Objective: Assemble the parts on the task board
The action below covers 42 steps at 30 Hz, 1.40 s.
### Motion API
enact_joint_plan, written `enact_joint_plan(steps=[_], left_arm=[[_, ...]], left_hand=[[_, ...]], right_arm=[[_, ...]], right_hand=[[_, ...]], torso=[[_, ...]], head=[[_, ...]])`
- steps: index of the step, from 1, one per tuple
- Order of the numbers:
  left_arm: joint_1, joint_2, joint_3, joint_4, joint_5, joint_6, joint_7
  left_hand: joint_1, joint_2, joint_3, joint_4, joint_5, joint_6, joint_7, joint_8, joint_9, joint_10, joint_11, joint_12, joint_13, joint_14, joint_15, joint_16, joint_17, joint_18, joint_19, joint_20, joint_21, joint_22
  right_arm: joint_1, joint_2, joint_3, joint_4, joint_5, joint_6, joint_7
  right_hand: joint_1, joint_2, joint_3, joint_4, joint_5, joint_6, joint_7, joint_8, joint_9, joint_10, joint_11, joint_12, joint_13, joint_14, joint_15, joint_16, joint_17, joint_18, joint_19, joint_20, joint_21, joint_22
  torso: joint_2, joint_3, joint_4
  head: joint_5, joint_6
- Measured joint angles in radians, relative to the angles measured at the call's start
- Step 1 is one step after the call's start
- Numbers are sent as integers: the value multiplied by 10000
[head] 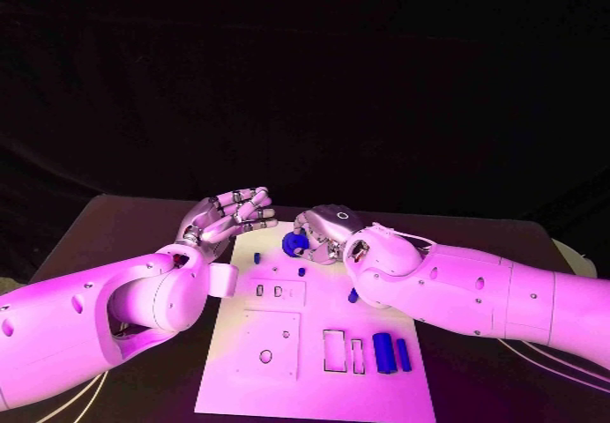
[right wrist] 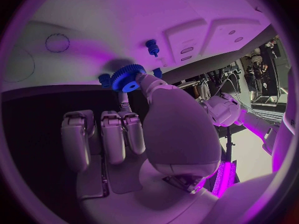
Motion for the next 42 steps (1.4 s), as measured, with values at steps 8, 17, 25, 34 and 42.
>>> enact_joint_plan(steps=[8, 17, 25, 34, 42], left_arm=[[0, -2, 1, 4, 0, 8, -3], [0, -10, 1, -2, 0, 16, -11], [0, -2, 1, -10, 0, 24, -21], [0, 2, 0, -34, 0, 25, -42], [0, 1, 0, -41, 0, 24, -59]], left_hand=[[0, 0, 0, 0, 0, 0, 0, 0, 0, 0, 0, 0, 0, 0, 0, 0, 0, 0, 0, 0, 0, 0], [0, 0, 0, 0, 0, 0, 0, 0, 0, 0, 0, 0, 0, 0, 0, 0, -1, 0, 0, 0, 0, 1], [0, 0, 0, 0, 0, 0, 0, -24, -2, 0, 0, 0, 0, 0, 0, -39, 9, -1, 0, 0, 0, -9], [0, 0, 0, 0, 0, -40, -40, -40, -18, 0, 0, 0, 0, 0, 0, -39, 8, 0, 0, 0, 0, -18], [0, 0, 0, 0, 0, -75, 0, -40, -18, 0, 0, -39, 0, 0, 0, -78, 7, -1, 0, 0, 0, -18]], right_arm=[[-14, 169, 3, -257, -15, 77, 7], [-44, 244, -22, -492, -18, 214, 3], [-43, 252, -23, -518, -6, 336, 3], [-40, 196, -20, -518, 242, 616, 23], [-30, 124, -11, -535, 533, 845, 55]], right_hand=[[-94, -92, 93, 38, -69, 95, -96, -101, -47, 0, 0, 0, -1, 0, 0, 0, -1, 0, 0, 0, 0, -1], [-361, -116, 164, 26, -334, -137, -7, -536, -146, 35, 143, -246, -1, -18, 93, 0, -2, 1, -22, 56, -47, -2], [-525, -232, 78, 138, -776, -502, 110, -832, -241, 6, 247, -311, 7, -18, 165, 0, -3, 2, -1, 149, -97, 6], [-914, -225, -189, 405, -726, -502, 110, -932, -234, 37, 288, -311, 7, -18, 237, 0, -3, 1, 0, 221, -133, 5], [-1129, -51, -280, 580, -369, -444, 125, -960, -194, 37, 288, -311, 6, -18, 236, 0, -4, 2, 0, 221, -133, 4]], torso=[[0, 6, -6], [-6, 2, 9], [-10, 0, 2], [-9, -4, 15], [-11, -6, 2]], head=[[-2, -4], [-52, -4], [-39, 1], [-23, -15], [6, -17]])
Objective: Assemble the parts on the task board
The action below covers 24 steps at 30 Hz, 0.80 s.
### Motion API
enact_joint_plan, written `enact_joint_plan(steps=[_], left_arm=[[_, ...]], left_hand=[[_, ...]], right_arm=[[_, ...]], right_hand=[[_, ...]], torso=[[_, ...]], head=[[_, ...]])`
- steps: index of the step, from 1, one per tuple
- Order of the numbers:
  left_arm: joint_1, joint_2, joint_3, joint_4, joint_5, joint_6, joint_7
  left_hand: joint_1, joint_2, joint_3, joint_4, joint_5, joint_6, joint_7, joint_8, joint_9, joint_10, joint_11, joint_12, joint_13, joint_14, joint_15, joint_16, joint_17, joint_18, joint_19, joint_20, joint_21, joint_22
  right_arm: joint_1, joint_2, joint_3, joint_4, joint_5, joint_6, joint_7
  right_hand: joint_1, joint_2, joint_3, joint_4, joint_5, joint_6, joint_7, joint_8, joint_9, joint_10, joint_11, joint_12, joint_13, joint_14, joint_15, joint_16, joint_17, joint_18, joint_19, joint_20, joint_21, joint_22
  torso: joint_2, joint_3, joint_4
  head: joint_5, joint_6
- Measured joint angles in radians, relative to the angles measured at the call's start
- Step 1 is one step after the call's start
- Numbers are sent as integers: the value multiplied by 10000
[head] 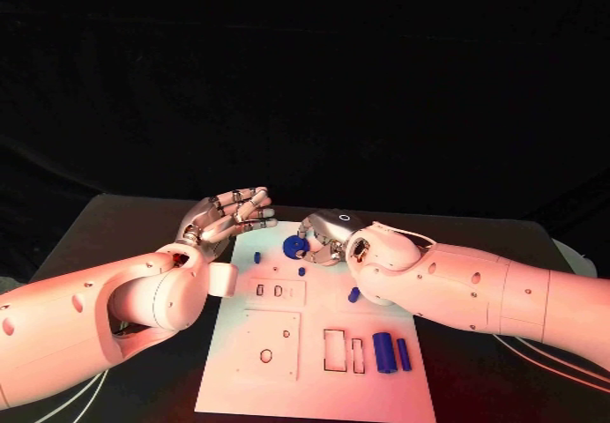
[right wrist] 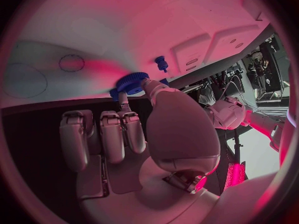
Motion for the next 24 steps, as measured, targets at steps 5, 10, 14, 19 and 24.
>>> enact_joint_plan(steps=[5, 10, 14, 19, 24], left_arm=[[0, -6, 0, -5, 0, -1, -8], [0, -15, -1, -16, 0, -2, -13], [0, -29, -1, -27, 0, -8, -16], [0, -39, -4, -103, 1, -10, -18], [-1, -32, -4, -234, 2, -7, -18]], left_hand=[[0, 0, 0, 0, 0, 1, 1, 0, 0, 0, 0, 0, 0, 0, 0, 0, 0, 0, 0, 0, 0, 1], [41, 41, 0, 0, 0, 1, 1, -41, -6, 0, 0, 0, 0, 0, 0, 0, -1, 0, 0, 0, 0, -1], [40, 40, 0, 0, 0, -21, -21, -41, -9, 0, 0, 0, 0, 0, 0, 0, -2, 0, 0, 0, 0, -8], [40, 40, 0, 0, 0, -107, -35, -80, -29, -38, 38, -41, 0, -37, 37, -39, -2, 1, 0, 0, 0, -14], [81, 81, 0, 0, 0, -107, -35, -79, -29, -38, 38, -41, 0, -37, 37, -39, -2, 0, 0, 0, 0, -26]], right_arm=[[1, -181, 1, 114, 105, -27, 24], [-6, -614, -1, 493, 186, -226, 86], [87, -1353, 34, 1059, 461, -594, 416], [315, -2516, 72, 1692, 1228, -933, 1059], [423, -3546, 75, 1932, 2154, -976, 1744]], right_hand=[[-41, 41, 0, 0, 257, 37, -36, -8, 22, 0, 0, 0, -1, 0, 0, 0, -1, -1, 0, -1, 0, 0], [-40, 43, 76, -76, 451, 60, -17, -66, 37, 0, -1, 0, -1, 0, 0, 0, 8, 0, 0, -1, 0, -1], [402, 194, 337, -336, 504, 95, -22, -141, 47, 0, -1, -164, -2, 0, 0, 0, 8, 1, 0, -1, -294, -2], [612, 75, 486, -485, 111, 41, 32, -271, 47, 0, -1, -167, -2, 0, -1, 0, 7, 1, 0, -1, -380, -2], [714, -27, 512, -578, -140, 41, 32, -271, 60, 0, -1, -167, -3, 0, -1, 0, 6, 0, 0, -1, -467, -3]], torso=[[-1, 2, -2], [-9, 9, -7], [-27, 12, -28], [-72, 31, -73], [-147, 60, -163]], head=[[5, 7], [1, 27], [33, 36], [76, 46], [117, 49]])
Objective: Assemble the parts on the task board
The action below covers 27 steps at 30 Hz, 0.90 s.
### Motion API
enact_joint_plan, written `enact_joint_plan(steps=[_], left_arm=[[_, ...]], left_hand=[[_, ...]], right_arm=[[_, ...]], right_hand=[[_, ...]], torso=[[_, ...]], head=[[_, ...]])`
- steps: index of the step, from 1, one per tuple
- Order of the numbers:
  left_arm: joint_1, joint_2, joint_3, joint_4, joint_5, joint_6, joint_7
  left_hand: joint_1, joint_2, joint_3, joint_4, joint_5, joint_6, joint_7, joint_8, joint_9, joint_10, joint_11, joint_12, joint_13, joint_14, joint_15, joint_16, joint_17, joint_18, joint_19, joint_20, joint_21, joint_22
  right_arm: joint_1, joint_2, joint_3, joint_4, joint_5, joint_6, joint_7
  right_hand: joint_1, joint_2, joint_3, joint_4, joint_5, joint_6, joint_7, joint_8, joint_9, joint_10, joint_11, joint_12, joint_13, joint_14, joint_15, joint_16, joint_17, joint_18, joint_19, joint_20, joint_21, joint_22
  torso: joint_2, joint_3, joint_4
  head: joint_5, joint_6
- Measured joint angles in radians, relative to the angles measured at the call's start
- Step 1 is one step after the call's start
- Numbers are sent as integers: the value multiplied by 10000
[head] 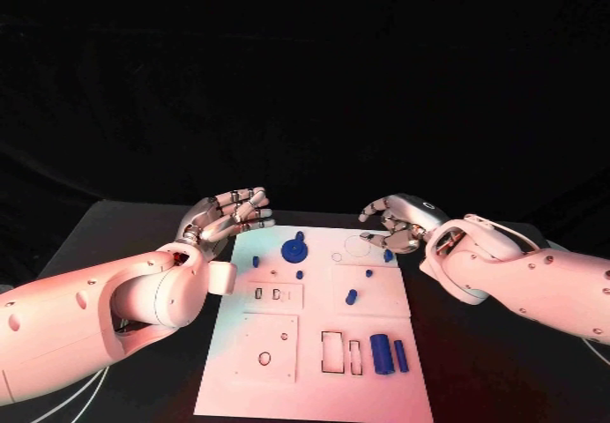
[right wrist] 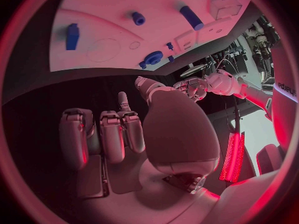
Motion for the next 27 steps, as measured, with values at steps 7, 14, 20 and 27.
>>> enact_joint_plan(steps=[7, 14, 20, 27], left_arm=[[0, 43, 0, -146, 0, 9, 5], [0, 97, -5, -206, 0, 17, 8], [-2, 107, -7, -213, 0, 25, 8], [-3, 99, -8, -206, 0, 39, 1]], left_hand=[[0, 0, 0, 0, 0, 0, 0, 0, 15, 0, 0, 0, 0, 0, 0, -38, 10, 0, 0, 0, 0, 0], [0, 0, 0, 0, 0, 0, 0, 1, 15, 0, 0, 0, 0, 0, 0, -38, 9, 0, -37, 37, -40, -9], [91, -14, 3, -3, 0, 0, 0, 1, 14, 1, 0, 0, 0, 0, 0, -38, 10, 0, -37, 37, -40, -9], [99, -5, 29, -29, 0, 0, -1, 1, 14, 1, -1, -37, 0, 0, 0, -38, 19, 0, -37, 37, -40, -18]], right_arm=[[-40, -790, -36, -240, 1382, 226, 726], [-142, -1122, -76, -482, 2384, 468, 1111], [-316, -1125, -96, -793, 2809, 613, 1296], [-616, -873, -122, -1152, 2970, 663, 1353]], right_hand=[[265, -133, 123, -256, -56, 0, 0, -66, 24, 0, 0, -40, -1, 0, 0, 0, -1, 1, 0, 0, -68, -1], [292, -160, 137, -325, -186, -35, 34, -184, 23, -37, 37, -120, -1, 0, 0, 0, -2, 0, 0, 0, -68, -1], [362, -112, 207, -395, -186, -101, 100, -284, 23, -2, 72, -160, -2, -2, 71, 0, -2, 1, -13, 61, -68, -2], [615, -98, 346, -588, 106, -112, 111, -337, 22, -2, 72, -160, -2, -1, 72, 0, -3, 0, 1, 71, -67, -3]], torso=[[-73, 77, -94], [-82, 134, -124], [-62, 137, -113], [-51, 138, -100]], head=[[24, -33], [-70, -12], [-67, -23], [-22, -98]])
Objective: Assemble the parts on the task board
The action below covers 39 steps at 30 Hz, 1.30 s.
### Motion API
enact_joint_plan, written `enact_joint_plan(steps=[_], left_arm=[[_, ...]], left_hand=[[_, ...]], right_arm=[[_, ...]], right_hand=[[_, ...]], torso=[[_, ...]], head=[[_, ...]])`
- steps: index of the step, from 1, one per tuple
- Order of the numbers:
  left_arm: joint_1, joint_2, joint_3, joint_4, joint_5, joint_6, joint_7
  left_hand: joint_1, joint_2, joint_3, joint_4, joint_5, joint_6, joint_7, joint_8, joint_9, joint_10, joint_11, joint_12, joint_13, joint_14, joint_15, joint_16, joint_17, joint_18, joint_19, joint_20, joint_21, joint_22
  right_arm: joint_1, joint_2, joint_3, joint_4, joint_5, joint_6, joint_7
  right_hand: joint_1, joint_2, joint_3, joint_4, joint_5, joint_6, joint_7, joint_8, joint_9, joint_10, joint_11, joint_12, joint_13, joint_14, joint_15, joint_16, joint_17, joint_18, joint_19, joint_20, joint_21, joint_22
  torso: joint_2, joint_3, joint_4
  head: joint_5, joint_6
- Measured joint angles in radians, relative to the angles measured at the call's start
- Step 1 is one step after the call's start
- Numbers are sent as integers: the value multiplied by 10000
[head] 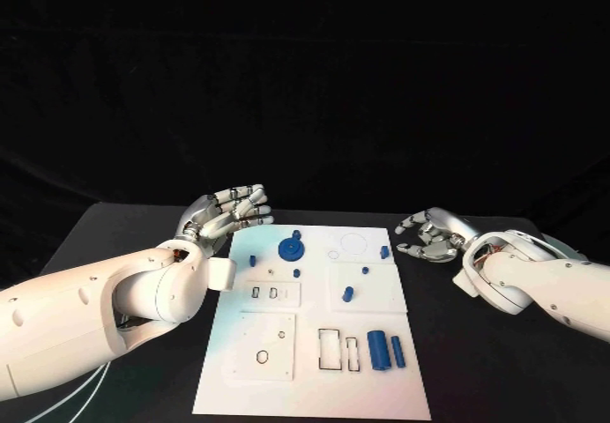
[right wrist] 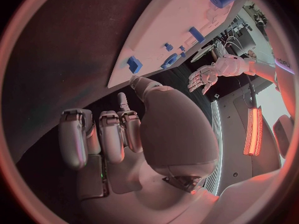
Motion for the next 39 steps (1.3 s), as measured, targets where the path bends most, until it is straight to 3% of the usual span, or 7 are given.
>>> enact_joint_plan(steps=[5, 16, 30, 39], left_arm=[[0, -32, 0, 6, 0, 5, -6], [0, -77, 0, 2, 0, 8, -12], [0, -93, 0, -76, 0, 9, -24], [0, -96, 0, -98, 0, 9, -27]], left_hand=[[83, -1, 16, -16, 0, 0, 0, 0, 0, 0, 0, 0, 0, 1, 0, 0, 0, -1, 0, 0, 0, 0], [124, -42, 28, -28, 0, 0, 0, 0, 0, 0, 0, 0, 0, 0, 0, -39, 8, -1, 0, 0, 0, -8], [165, 6, 56, -56, 0, 0, 0, 0, -1, 0, 0, 0, 0, 1, 0, -39, 6, 0, 0, 0, 0, -8], [165, 6, 56, -55, 0, 0, 0, 1, -1, 0, 0, 0, 0, 1, 0, -39, 5, -1, 0, 0, 0, -7]], right_arm=[[-93, 121, 1, -105, 18, 6, 2], [-171, 237, 3, -121, -19, 93, 2], [-217, 285, 3, -51, -250, 272, 2], [-225, 340, 3, -29, -388, 366, -1]], right_hand=[[58, -21, 111, -167, 292, 0, 0, -5, 8, 0, 0, 0, 0, 0, 0, 0, 0, 0, 0, 0, 0, 8], [55, -19, 150, -206, 365, 0, 0, -4, 21, 0, 0, 0, -1, 0, -1, 0, -1, -1, 0, -1, 1, 7], [55, -19, 177, -234, 406, 85, -13, -2, 52, 0, -1, 46, -1, 0, -1, 0, -3, -1, 0, -1, 1, 5], [55, -19, 177, -233, 406, 85, -13, -1, 51, 0, -1, 87, -2, 0, -1, 0, -3, 0, -1, -1, 2, 4]], torso=[[0, 0, 14], [5, -1, 18], [-12, 6, 26], [-6, 6, 23]], head=[[9, -33], [26, -58], [74, 67], [72, 74]])
